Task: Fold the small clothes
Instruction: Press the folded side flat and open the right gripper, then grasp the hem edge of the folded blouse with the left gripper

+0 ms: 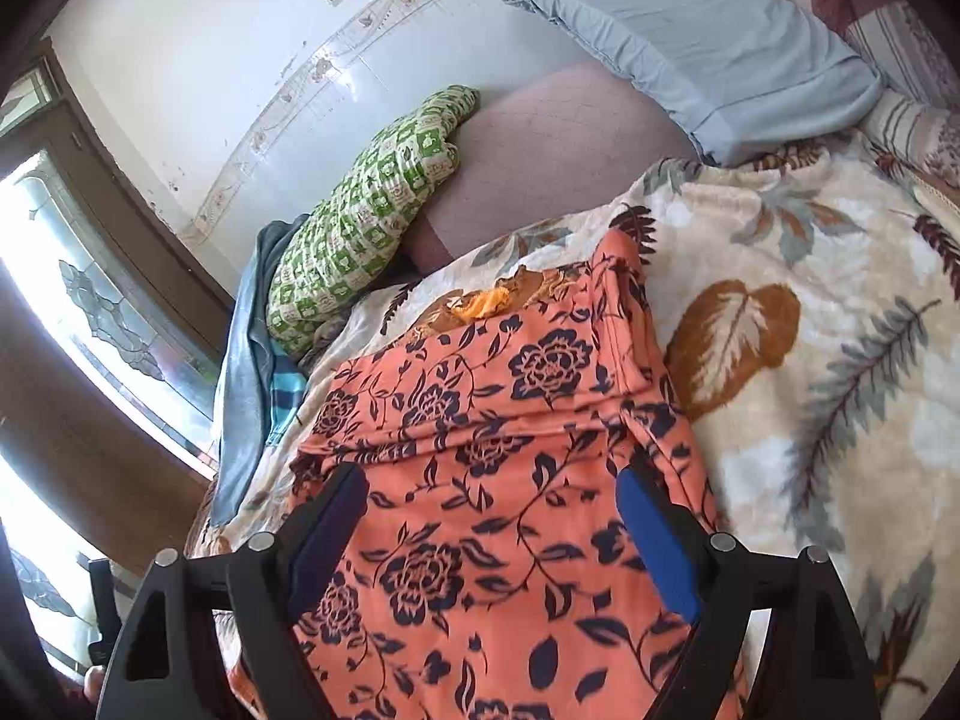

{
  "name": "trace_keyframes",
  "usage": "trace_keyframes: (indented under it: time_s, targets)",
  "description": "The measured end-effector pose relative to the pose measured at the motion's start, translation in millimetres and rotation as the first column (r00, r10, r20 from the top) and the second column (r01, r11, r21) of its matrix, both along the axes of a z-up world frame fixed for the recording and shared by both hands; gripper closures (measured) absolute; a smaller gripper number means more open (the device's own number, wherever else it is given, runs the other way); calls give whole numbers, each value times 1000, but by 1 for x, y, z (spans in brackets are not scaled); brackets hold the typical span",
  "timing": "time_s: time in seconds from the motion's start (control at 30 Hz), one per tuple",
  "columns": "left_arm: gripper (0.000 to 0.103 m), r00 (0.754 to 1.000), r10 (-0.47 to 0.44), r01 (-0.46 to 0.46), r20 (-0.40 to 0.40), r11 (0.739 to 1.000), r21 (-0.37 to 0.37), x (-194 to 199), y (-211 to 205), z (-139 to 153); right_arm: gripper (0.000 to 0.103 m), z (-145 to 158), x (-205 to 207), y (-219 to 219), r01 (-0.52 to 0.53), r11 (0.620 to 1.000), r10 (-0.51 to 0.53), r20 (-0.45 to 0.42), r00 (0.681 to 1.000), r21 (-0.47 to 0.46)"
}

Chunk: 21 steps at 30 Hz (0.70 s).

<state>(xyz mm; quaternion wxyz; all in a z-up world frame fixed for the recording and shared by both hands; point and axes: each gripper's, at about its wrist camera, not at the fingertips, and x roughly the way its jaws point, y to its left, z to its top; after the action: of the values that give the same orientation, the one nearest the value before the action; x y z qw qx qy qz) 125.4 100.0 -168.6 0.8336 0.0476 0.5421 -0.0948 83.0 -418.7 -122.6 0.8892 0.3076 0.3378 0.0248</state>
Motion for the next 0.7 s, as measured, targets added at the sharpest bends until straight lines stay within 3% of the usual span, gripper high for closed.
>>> trace_keyframes:
  time_s: [0.07,0.13,0.23,0.33,0.5,0.63,0.67,0.7]
  targets:
    - [26,1000,-20,20,-8,1000,-3,-8,-2,-7,15,-3,-22,-7,14,1000,-13,-35,999,16]
    - [39,999,-48,47,-18,998,-44,-14,-5,-11,15,-10,-45,-14,30,999,-28,-86,996,24]
    - [42,996,-93,92,-5,992,-82,-22,-12,-11,15,-24,-73,-33,61,996,-49,-177,983,67]
    - [60,991,-134,133,-8,987,-89,-24,-18,-16,15,-39,-96,-48,101,982,-61,-236,970,159]
    - [89,990,-131,121,-55,979,-166,-23,-13,-27,17,-59,-109,-48,122,979,-61,-338,939,164]
    - [90,989,-136,123,-55,972,-202,-23,-10,-28,21,-77,-104,-38,105,983,-30,-429,903,153]
    - [90,989,-136,121,-61,971,-207,-22,-9,-29,26,-82,-102,-35,105,985,-33,-456,890,134]
    - [90,989,-135,118,-67,970,-211,-21,-8,-29,37,-87,-100,-32,110,987,-41,-487,872,114]
